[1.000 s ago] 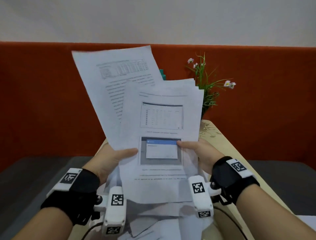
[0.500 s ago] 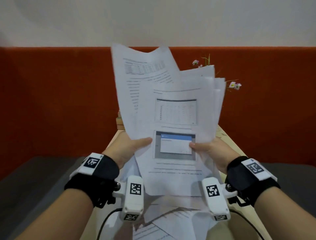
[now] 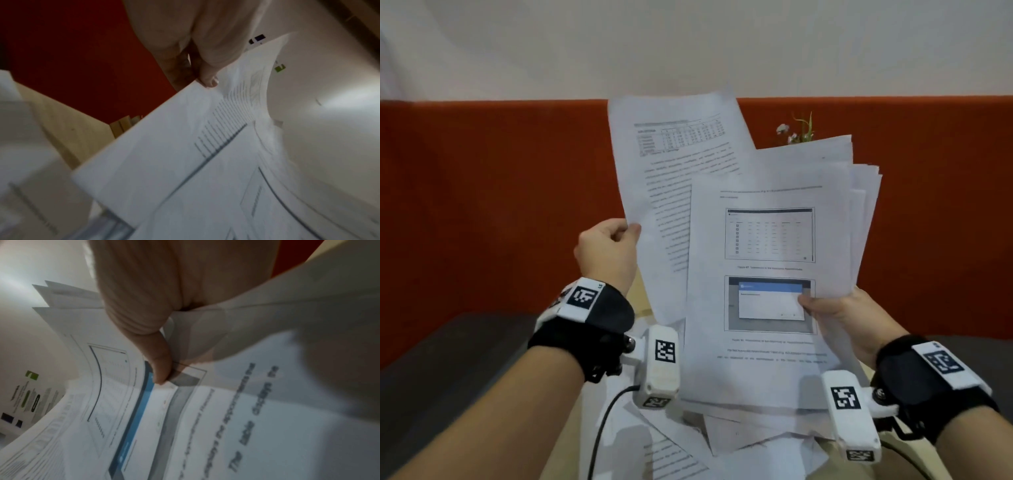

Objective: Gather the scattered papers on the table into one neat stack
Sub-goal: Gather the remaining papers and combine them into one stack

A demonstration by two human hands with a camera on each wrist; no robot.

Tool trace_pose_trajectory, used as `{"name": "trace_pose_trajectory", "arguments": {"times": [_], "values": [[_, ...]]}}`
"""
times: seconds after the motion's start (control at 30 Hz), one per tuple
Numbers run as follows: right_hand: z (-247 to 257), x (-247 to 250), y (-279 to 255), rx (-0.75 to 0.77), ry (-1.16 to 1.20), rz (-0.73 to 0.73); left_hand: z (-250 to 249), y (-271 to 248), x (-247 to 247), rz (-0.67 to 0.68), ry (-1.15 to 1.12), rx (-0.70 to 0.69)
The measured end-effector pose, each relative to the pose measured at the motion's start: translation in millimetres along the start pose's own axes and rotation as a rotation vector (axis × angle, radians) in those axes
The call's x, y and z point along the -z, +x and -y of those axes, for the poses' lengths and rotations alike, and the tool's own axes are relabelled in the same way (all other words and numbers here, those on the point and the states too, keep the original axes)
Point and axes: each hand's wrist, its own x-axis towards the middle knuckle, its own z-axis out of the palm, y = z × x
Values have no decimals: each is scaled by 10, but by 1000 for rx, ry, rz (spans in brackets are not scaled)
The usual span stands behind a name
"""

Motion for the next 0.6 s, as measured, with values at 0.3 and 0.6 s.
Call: {"name": "trace_pose_trajectory", "arguments": {"times": [0.3,0.6], "values": [[-109,141,159,-109,-47,-186,-393,833,515,-191,64,-177],[-33,-215,236,-128,-29,-150,-36,-346,-278,217,161,-106]]}}
